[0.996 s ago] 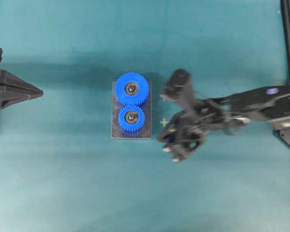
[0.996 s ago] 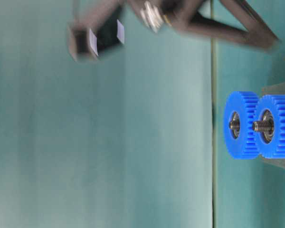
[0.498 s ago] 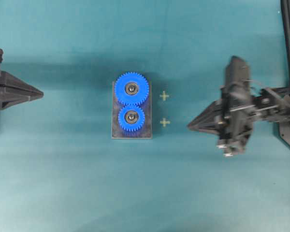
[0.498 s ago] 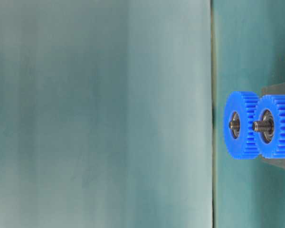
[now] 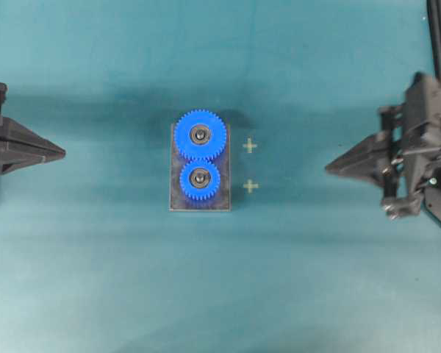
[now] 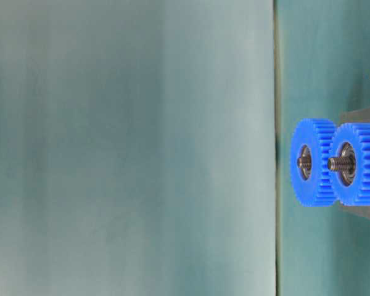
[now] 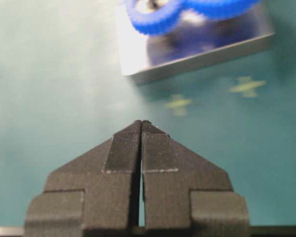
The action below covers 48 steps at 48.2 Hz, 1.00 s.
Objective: Fit the small gear onto the shaft.
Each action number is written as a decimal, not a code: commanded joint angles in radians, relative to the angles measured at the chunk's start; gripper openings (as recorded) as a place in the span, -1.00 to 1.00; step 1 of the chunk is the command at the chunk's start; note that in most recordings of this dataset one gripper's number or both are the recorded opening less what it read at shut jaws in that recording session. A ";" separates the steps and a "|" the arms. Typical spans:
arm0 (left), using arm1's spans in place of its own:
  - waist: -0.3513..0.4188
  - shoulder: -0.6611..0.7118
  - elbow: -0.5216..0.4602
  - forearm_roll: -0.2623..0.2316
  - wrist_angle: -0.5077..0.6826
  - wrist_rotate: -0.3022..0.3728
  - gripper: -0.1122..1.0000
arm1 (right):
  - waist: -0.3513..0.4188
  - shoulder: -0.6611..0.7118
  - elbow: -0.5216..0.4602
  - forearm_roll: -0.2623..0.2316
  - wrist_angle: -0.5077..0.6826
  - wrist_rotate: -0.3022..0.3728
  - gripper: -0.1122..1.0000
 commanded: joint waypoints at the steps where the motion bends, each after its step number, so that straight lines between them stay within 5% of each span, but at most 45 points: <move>1: -0.002 -0.006 0.002 0.003 -0.049 -0.005 -0.80 | -0.034 -0.061 0.012 -0.031 0.031 -0.012 -0.80; 17: -0.002 -0.002 0.023 0.002 -0.060 -0.014 -0.80 | -0.061 -0.298 0.071 -0.038 0.187 -0.012 -0.80; 48: -0.002 -0.020 0.041 0.002 -0.087 -0.052 -0.80 | -0.061 -0.296 0.074 -0.044 0.179 -0.008 -0.80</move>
